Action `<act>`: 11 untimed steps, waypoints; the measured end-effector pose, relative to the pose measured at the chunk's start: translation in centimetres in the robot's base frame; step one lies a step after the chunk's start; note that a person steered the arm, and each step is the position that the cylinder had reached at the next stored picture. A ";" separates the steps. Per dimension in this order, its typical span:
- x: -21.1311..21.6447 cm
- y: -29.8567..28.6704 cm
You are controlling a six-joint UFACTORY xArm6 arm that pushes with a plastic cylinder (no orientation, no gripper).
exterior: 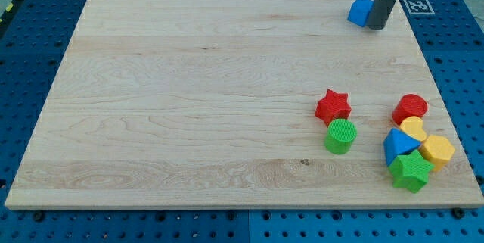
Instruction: Move the blue cube towards the top right side of the board
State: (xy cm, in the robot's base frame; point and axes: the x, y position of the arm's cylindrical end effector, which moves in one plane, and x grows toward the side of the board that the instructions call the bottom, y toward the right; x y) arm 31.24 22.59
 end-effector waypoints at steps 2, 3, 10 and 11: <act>0.2 -4.8; 0.2 -5.2; -1.1 -2.2; -1.1 -1.4</act>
